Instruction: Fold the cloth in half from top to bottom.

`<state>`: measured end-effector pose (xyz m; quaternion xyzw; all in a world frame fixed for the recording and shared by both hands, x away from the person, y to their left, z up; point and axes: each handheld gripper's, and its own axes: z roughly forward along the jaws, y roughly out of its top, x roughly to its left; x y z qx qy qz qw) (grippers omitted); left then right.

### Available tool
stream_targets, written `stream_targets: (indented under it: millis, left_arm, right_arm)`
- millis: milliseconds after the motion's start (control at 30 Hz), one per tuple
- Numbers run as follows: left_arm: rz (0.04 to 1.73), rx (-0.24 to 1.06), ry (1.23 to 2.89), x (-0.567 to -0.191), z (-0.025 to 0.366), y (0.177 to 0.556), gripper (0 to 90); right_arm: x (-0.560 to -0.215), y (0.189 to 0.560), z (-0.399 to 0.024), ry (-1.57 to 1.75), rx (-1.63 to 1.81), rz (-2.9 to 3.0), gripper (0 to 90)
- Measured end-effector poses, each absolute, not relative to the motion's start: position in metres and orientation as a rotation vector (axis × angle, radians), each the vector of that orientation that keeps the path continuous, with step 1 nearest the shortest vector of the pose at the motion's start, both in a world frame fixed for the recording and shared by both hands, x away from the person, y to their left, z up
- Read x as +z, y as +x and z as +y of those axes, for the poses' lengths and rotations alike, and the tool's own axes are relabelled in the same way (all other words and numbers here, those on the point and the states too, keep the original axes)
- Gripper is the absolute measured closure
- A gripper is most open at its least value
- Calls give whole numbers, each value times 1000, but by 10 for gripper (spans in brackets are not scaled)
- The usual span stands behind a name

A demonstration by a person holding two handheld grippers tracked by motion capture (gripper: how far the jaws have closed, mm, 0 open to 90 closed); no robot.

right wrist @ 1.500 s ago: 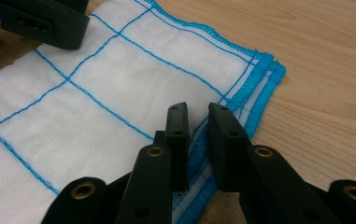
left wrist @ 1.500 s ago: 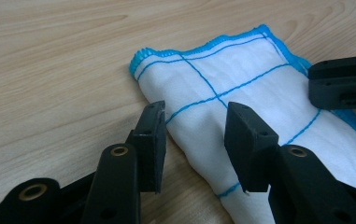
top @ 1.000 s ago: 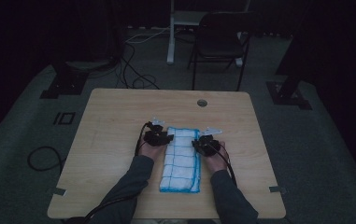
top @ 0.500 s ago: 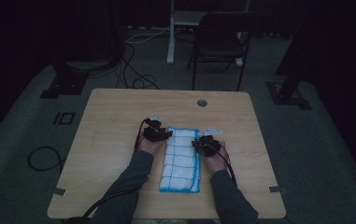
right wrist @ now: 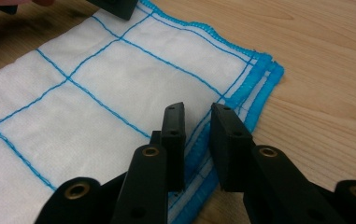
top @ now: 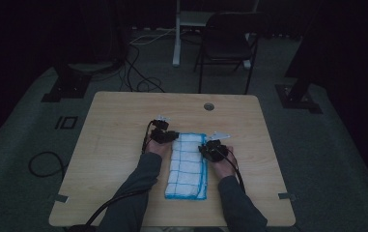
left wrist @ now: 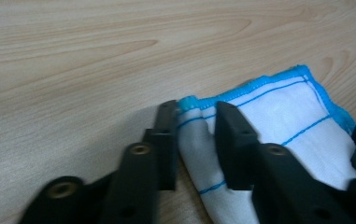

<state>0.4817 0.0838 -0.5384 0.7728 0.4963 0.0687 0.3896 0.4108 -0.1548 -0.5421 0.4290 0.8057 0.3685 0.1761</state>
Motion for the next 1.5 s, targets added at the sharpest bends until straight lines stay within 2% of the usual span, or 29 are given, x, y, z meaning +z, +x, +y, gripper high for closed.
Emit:
stream_targets:
  millis: [67, 167, 400, 833, 1100, 1233, 1500]
  left_arm:
    - [1263, 179, 1983, -537, 82, 482, 787]
    - [1263, 184, 1992, -537, 81, 481, 818]
    - [1268, 207, 1994, -537, 79, 479, 835]
    - [1276, 223, 1998, -537, 78, 478, 843]
    - [1270, 254, 2027, -535, 74, 476, 861]
    - [1261, 253, 2034, -533, 74, 477, 871]
    - [1208, 304, 2011, -515, 76, 476, 873]
  right_arm:
    - [-541, 411, -156, 1218, 1057, 2272, 754]
    - [-535, 416, -160, 1251, 1067, 2232, 713]
    - [-531, 438, -167, 1377, 1065, 2170, 609]
    - [-538, 468, -151, 1479, 1017, 2183, 533]
    - [-537, 466, -148, 1476, 1031, 2233, 806]
    - [-536, 466, -150, 1487, 1046, 2229, 834]
    - [-524, 467, -152, 1479, 1108, 2194, 836]
